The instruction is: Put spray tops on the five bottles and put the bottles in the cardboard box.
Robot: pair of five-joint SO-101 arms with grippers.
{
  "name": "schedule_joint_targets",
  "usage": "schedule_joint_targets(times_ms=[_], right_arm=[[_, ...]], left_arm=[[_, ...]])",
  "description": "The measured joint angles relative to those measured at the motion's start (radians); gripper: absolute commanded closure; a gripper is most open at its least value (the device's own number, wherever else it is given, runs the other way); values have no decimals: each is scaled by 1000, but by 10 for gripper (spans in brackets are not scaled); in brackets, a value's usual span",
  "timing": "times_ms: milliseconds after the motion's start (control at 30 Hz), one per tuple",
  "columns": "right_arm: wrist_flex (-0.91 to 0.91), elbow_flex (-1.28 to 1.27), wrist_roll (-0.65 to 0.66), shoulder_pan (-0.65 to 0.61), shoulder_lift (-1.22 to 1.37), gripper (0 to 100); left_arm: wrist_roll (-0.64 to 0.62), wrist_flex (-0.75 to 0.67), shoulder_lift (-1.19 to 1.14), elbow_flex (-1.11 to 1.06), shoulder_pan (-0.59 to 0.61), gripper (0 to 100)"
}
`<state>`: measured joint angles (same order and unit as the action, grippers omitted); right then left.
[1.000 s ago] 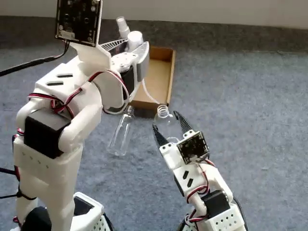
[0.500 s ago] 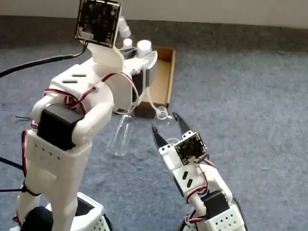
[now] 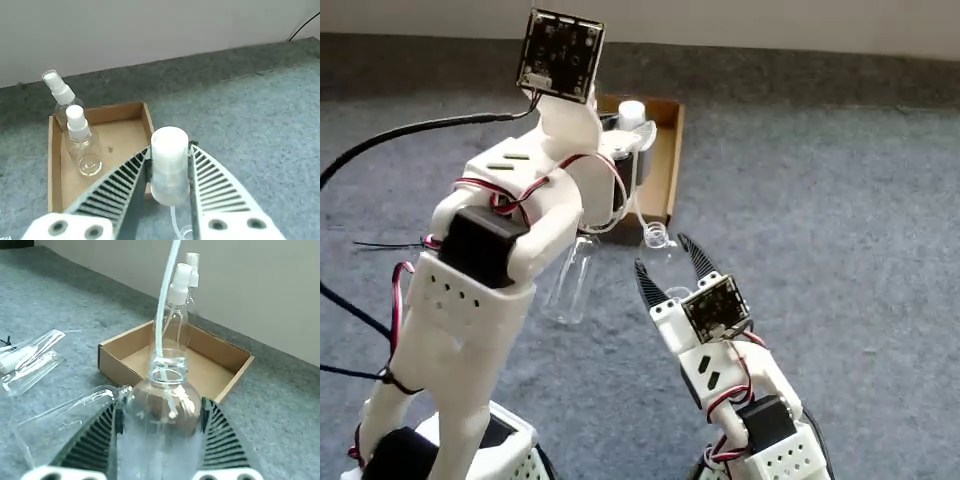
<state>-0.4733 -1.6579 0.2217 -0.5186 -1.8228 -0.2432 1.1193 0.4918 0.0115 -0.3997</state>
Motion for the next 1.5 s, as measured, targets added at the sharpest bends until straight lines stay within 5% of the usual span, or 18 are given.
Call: schedule_joint_targets(times_ms=[333, 767, 967, 1500], right_arm=[[0, 55, -46, 5, 0, 995], [-25, 272, -64, 8, 241, 995], [-25, 273, -64, 8, 256, 995], [-26, 273, -64, 6, 276, 995]], left_arm=[[2, -17, 0, -203, -146, 844], [2, 57, 91, -181, -137, 807], [2, 57, 183, -80, -37, 807], [94, 109, 23, -58, -17, 811]])
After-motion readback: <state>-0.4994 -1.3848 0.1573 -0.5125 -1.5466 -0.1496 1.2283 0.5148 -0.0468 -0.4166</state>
